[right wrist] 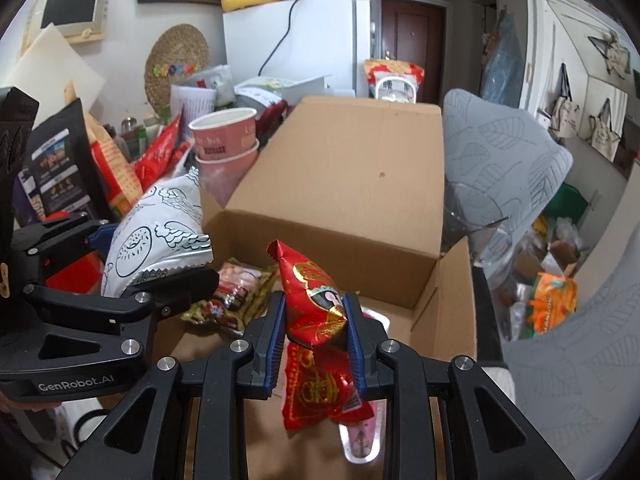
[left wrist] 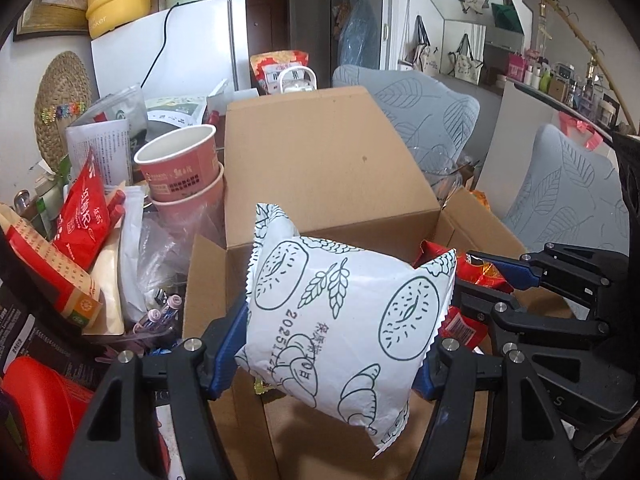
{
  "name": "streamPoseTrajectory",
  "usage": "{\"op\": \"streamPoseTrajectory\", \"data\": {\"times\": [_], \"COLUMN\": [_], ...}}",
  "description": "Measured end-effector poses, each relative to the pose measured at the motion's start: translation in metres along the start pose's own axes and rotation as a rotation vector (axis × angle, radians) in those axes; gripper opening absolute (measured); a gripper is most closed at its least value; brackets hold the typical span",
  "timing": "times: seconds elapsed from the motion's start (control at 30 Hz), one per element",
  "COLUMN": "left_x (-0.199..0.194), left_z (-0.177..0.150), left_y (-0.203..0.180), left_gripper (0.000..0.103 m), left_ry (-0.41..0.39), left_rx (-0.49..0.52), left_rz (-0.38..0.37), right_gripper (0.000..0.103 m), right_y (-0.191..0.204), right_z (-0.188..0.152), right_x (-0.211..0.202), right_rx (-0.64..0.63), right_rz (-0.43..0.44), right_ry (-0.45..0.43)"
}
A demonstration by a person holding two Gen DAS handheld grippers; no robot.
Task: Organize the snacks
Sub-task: 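Carry the bread bag with the left gripper while the right gripper carries the red chip bag over the box, then open both grippers to drop the bread bag and red chip bag into the box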
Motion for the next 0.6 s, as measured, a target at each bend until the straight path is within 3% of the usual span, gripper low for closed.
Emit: {"op": "streamPoseTrajectory", "data": {"times": [0.6], "left_x": [0.041], "left_z": [-0.027], "left_y": [-0.009], "left_gripper": [0.07], "left_ry": [0.165], "left_rx": [0.004], "left_rz": [0.126], "right_gripper": [0.033], "right_y": [-0.007], "right_z": [-0.021], "right_x": [0.027], "right_rx": [0.031], "right_rz": [-0.029], "right_ry": [0.136]}}
Point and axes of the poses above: each gripper's, at about its wrist camera, not at the fingertips, and x roughly the way its jaws point, y to its left, z to its top, the point moved 3 cm from there along x, roughly the way its jaws point, and after that the axes turned 8 degrees about -x, right-handed, at the moved point
